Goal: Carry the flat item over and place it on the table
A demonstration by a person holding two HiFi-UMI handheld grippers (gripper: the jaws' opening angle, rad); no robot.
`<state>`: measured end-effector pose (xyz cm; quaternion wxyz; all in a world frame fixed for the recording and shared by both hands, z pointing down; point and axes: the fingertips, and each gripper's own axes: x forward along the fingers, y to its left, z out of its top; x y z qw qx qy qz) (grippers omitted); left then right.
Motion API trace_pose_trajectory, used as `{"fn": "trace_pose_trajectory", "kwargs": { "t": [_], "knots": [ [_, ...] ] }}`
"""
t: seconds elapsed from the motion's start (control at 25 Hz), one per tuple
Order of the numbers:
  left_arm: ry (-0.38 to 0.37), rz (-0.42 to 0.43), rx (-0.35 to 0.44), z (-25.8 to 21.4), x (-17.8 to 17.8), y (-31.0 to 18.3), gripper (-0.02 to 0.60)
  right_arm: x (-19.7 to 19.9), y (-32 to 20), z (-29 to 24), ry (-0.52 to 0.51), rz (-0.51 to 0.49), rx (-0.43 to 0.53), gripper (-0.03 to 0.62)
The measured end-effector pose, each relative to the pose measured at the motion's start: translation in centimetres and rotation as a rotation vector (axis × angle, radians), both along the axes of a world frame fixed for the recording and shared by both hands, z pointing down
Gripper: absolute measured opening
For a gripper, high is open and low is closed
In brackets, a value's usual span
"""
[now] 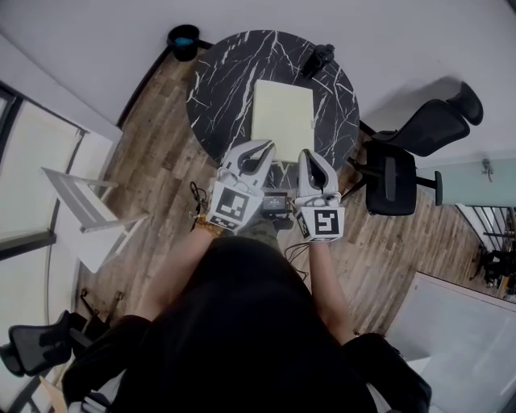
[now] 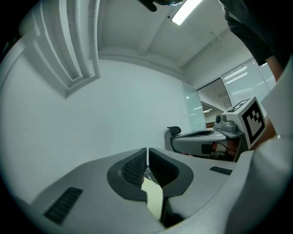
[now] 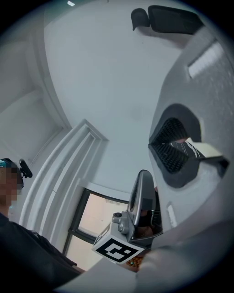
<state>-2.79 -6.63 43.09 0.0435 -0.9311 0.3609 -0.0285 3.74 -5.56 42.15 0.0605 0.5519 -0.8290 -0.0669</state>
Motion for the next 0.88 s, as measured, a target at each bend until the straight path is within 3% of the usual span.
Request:
{"fn": "trace_pose_trajectory", "kwargs": {
  "t": [0.88],
  "knots": [
    [-0.011,-0.004,0.000,0.43,-0.66,0.57,0.025,-0.01,0.62,0.15,0.001,0.003,0.003,-0.003]
  ]
}}
